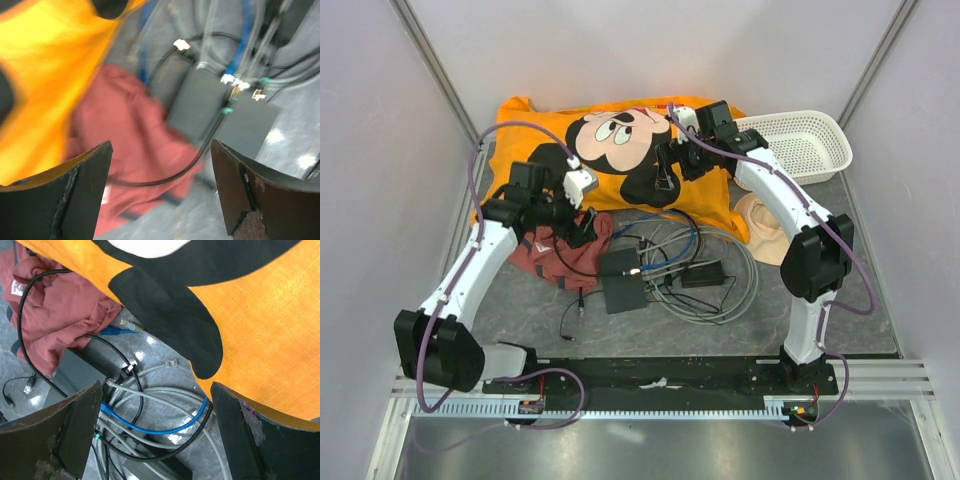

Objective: Pull the plug from the switch port

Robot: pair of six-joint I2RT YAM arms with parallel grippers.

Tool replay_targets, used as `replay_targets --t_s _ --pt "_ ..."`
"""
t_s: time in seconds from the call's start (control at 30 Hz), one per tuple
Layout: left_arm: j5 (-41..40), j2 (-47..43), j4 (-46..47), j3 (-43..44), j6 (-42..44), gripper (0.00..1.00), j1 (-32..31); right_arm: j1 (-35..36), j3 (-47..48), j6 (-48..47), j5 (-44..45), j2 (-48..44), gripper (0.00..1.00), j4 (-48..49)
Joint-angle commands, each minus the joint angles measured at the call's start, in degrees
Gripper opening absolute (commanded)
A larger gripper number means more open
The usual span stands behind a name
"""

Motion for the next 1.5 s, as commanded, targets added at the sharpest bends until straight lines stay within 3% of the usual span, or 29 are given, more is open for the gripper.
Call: replay_targets --t_s 0.0,0.07,0.17,0.43,0.53,0.77,0.87,0.9,0.97,1.07,1.33,1.47 --pt "10.34 -4.63 17.53 -15.07 -13.94 0.86 -1.78 1.69 -1.08 -3.61 -3.66 -5.02 0.98 -0.21" --pt "8.68 -6.22 23.94 -19.15 -18.49 0.86 -3.54 3.36 -4.42 -5.54 -7.86 -5.9 0.98 -0.3" --pt "6.03 -4.22 24.59 -21.72 -22.64 0.82 -4.78 4.24 -8.03 -6.16 -16.2 -5.81 0.94 -0.12" --pt "0.68 0.19 23.53 -22.33 -23.18 0.75 -3.2 4.86 -6.11 -8.45 -26.86 3.49 0.75 -2.59" --pt "-4.41 2.56 24.23 -22.69 -26.23 0.65 -3.28 5.56 -6.2 -7.49 -24.76 5.78 0.73 -0.74" --pt "-4.16 2.39 26.25 -26.19 -27.05 0.52 -3.2 6.35 -2.6 -7.75 -24.14 10.8 0.68 -0.92" --pt "-5.21 2.65 28.01 -27.87 -26.52 0.32 -3.2 6.79 -2.42 -8.19 -18.1 11.85 0.6 -0.83" --pt "-5.83 2.57 28.28 -28.05 -26.61 0.19 -3.2 6.97 -2.51 -8.19 -14.68 12.12 0.53 -0.65" --pt "-7.5 3.09 29.15 -28.4 -26.52 0.1 -3.2 6.88 -2.68 -8.01 -11.85 12.64 0.37 -0.56" --pt "-8.12 4.41 30.12 -28.22 -26.43 0.06 -3.2 6.97 -3.47 -8.36 -9.2 13.17 0.24 -0.3" --pt "-5.66 12.75 30.21 -23.49 -25.64 0.02 -3.37 9.43 -4.18 -8.98 -3.93 13.44 0.22 0.31" --pt "-5.39 14.95 32.5 -20.67 -24.85 0.02 -4.86 9.08 -6.81 -8.71 3.26 13.09 0.15 0.49"
